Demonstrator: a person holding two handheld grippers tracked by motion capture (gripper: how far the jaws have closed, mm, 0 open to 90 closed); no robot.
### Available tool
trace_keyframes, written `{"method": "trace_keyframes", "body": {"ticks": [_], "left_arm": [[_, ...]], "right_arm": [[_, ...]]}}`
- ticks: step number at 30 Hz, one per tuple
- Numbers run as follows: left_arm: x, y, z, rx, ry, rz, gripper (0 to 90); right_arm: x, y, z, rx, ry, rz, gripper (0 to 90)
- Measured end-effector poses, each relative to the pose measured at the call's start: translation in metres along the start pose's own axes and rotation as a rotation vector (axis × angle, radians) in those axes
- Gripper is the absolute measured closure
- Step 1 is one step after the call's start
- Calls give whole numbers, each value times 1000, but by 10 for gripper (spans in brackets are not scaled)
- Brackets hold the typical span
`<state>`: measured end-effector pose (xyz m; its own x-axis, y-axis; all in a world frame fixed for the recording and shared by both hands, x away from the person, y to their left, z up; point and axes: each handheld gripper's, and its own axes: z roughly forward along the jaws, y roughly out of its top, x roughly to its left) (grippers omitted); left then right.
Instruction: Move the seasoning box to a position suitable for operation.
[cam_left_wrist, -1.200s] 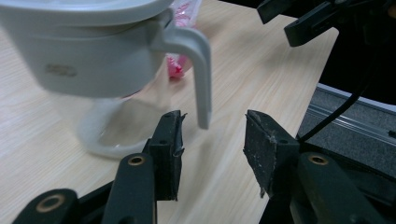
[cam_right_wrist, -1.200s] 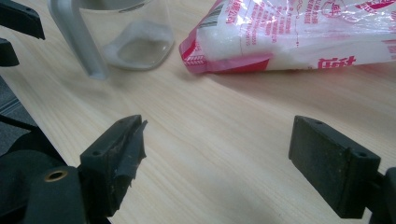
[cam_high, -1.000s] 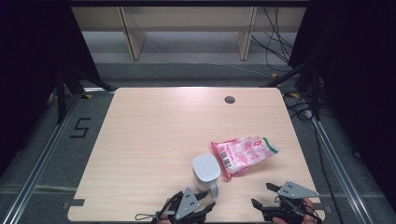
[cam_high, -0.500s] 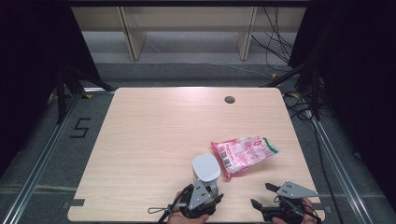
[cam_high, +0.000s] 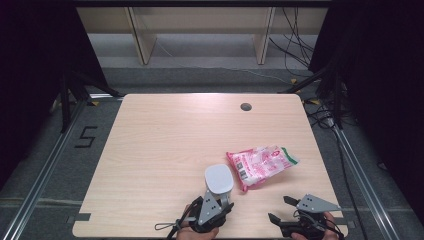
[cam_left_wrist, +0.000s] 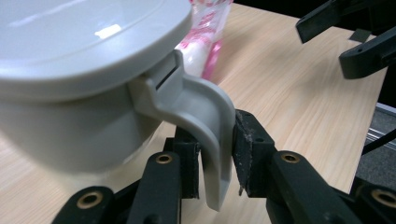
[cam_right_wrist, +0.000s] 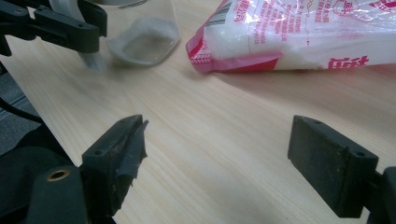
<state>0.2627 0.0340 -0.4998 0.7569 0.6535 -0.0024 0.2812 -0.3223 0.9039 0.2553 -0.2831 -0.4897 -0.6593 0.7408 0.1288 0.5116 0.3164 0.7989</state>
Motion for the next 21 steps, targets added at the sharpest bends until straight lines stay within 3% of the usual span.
{"method": "trace_keyframes", "body": {"ticks": [3,4,5,6,7,9,11,13,15,16,18,19,20,21], "left_arm": [[5,-4,-9,5,13,3,699],[12,-8,-19,20,25,13,696],[12,-11,-22,2,20,-12,693],[12,-11,-22,2,20,-12,691],[16,-14,-27,-8,30,-20,689],[21,-16,-32,4,41,-15,686],[25,-17,-33,-4,44,-24,684],[27,-17,-34,-7,53,-29,683],[30,-18,-35,-10,64,-32,680],[35,-18,-37,1,75,-29,681],[37,-18,-35,-11,72,-43,682],[37,-18,-35,-12,73,-49,682],[39,-18,-33,-19,69,-59,683],[39,-18,-33,-19,69,-59,683]], "right_arm": [[1,0,-1,1,14,12,198],[-2,0,0,-11,12,-26,198],[-2,0,0,-7,6,-26,198],[-2,0,0,-7,6,-26,198],[1,-1,0,7,14,9,198],[1,0,0,2,15,9,198],[-1,0,1,-6,6,-19,198],[0,0,1,2,-3,-14,198],[-1,0,1,-3,22,-26,198],[-2,0,1,-11,-11,-56,198],[-2,0,1,4,5,-50,198],[1,0,0,13,7,-9,198],[0,0,1,9,7,-27,198],[1,0,1,17,19,-7,198]]}}
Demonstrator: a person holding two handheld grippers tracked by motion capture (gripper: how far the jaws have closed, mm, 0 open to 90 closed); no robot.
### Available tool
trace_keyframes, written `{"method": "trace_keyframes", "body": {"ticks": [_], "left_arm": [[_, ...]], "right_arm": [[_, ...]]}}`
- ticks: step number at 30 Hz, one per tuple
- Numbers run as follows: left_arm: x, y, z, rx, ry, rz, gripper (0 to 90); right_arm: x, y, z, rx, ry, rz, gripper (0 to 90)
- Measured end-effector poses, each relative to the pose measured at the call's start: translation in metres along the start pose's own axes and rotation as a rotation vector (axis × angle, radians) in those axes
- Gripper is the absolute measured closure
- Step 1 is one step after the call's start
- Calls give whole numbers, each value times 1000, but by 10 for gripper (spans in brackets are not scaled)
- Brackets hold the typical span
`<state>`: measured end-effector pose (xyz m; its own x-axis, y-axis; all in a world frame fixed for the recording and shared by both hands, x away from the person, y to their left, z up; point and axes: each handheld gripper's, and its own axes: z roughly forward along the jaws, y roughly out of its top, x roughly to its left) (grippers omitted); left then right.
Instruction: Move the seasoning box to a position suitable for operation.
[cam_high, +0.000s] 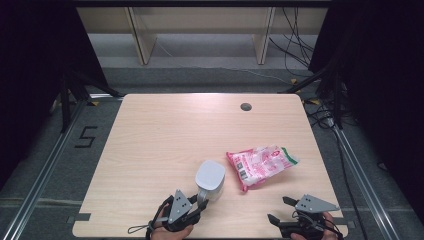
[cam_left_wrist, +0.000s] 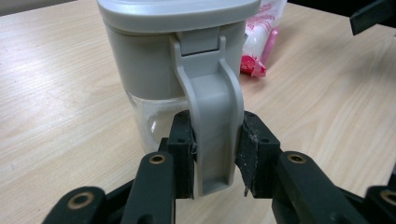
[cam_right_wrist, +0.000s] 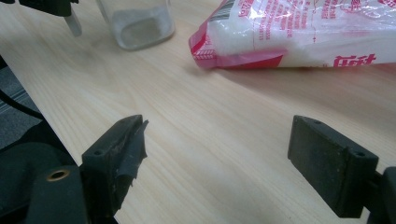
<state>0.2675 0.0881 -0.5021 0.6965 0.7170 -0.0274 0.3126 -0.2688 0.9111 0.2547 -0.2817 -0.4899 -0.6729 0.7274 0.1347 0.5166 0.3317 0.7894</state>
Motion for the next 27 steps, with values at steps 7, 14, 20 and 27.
{"method": "trace_keyframes", "body": {"ticks": [7,14,20,27], "left_arm": [[11,5,11,-2,20,-14,684],[28,8,18,-5,45,-19,683],[40,7,17,-6,85,-10,681],[53,7,19,-19,134,-12,680]], "right_arm": [[0,0,2,-8,-9,-24,198],[0,-1,2,5,-1,-21,199],[-4,-1,2,-8,-12,-58,200],[-3,0,3,12,15,-48,199]]}}
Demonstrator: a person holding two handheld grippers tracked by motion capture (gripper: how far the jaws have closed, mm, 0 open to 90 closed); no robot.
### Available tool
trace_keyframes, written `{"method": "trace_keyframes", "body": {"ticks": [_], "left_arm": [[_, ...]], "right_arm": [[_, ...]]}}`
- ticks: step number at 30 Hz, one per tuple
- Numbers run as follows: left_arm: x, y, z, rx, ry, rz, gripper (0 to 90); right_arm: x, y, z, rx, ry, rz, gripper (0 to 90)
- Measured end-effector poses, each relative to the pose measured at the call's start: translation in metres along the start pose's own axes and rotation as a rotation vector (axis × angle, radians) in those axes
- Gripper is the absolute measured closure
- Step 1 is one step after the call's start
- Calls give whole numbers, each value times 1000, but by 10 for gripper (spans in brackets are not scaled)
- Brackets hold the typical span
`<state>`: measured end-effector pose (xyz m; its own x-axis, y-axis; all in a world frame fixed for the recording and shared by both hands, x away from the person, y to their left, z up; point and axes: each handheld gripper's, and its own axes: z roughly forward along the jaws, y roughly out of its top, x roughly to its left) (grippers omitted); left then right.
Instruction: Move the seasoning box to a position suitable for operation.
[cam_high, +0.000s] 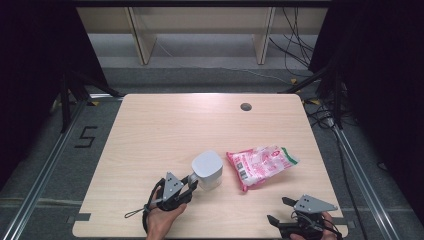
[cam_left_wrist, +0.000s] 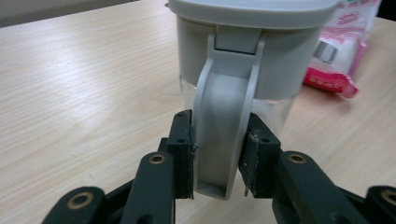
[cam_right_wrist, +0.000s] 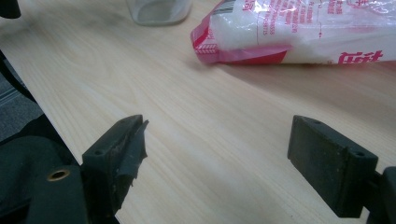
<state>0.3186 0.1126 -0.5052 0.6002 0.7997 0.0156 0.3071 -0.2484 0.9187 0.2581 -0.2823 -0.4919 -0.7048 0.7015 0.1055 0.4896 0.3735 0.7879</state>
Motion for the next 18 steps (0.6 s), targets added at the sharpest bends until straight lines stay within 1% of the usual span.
{"method": "trace_keyframes", "body": {"ticks": [1,2,3,5,6,8,9,10,11,12,13,14,15,16,17,18], "left_arm": [[0,0,0,0,0,0,681],[8,1,2,-9,14,24,681],[10,1,4,-15,17,4,681],[11,2,4,-7,23,2,681],[12,3,6,2,19,-21,681],[12,4,6,7,19,-27,681],[15,5,9,9,17,-1,682],[15,5,10,11,23,-2,681],[15,5,10,11,23,-2,681],[15,5,12,3,18,-14,681],[15,6,12,7,14,-20,681],[17,8,14,14,16,15,681],[17,8,14,14,16,15,681],[14,7,15,14,13,-29,681],[14,8,17,10,13,-22,681],[14,9,18,13,7,-27,681]], "right_arm": [[-1,0,0,6,0,-3,199],[-1,0,1,11,-1,-3,200],[-1,0,1,9,-2,-13,199],[-1,0,0,5,2,-8,200],[-1,0,1,5,3,-8,200],[-2,0,1,10,0,-9,199],[-1,-1,0,11,1,4,199],[-2,-1,1,4,-6,-6,200],[-2,-1,1,4,-6,-6,200],[-2,-1,1,-5,-14,0,200],[-3,-2,1,-8,-20,-2,200],[-3,-2,1,-8,-24,-6,200],[-3,-2,0,-7,-21,1,200],[-3,-2,0,-7,-21,1,200],[-3,-2,1,1,-2,10,200],[-3,-2,0,-10,-20,-5,200]]}}
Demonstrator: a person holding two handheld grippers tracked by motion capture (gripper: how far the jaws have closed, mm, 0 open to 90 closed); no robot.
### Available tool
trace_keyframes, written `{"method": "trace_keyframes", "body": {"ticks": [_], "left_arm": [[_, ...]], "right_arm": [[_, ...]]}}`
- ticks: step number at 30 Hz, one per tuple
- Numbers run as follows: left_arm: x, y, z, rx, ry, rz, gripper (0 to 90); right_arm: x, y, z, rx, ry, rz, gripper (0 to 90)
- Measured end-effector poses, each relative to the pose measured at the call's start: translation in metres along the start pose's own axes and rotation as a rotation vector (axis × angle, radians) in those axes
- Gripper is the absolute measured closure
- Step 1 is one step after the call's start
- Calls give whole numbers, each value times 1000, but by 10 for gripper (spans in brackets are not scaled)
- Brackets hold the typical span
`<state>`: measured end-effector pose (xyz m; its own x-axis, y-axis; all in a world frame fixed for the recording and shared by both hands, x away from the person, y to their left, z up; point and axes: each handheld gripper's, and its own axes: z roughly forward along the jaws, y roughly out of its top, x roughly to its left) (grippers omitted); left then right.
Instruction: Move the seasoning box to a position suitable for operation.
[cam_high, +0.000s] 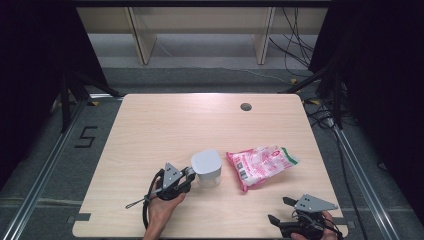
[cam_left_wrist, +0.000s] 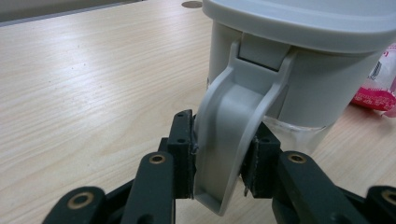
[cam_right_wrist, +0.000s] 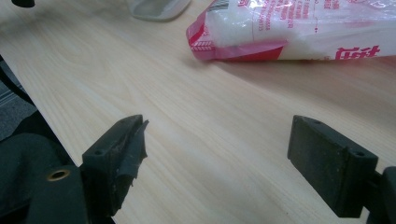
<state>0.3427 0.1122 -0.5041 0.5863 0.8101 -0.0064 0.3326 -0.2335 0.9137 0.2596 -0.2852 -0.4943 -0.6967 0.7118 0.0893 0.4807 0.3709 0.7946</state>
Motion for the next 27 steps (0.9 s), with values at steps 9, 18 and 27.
{"method": "trace_keyframes", "body": {"ticks": [9,18,27], "left_arm": [[4,4,9,-2,-9,-11,679],[10,5,15,-10,-8,-26,680],[16,6,0,25,-50,-47,443]], "right_arm": [[-1,-1,0,11,10,15,200],[-2,-1,0,23,11,11,200],[-3,-1,-2,19,18,9,200]]}}
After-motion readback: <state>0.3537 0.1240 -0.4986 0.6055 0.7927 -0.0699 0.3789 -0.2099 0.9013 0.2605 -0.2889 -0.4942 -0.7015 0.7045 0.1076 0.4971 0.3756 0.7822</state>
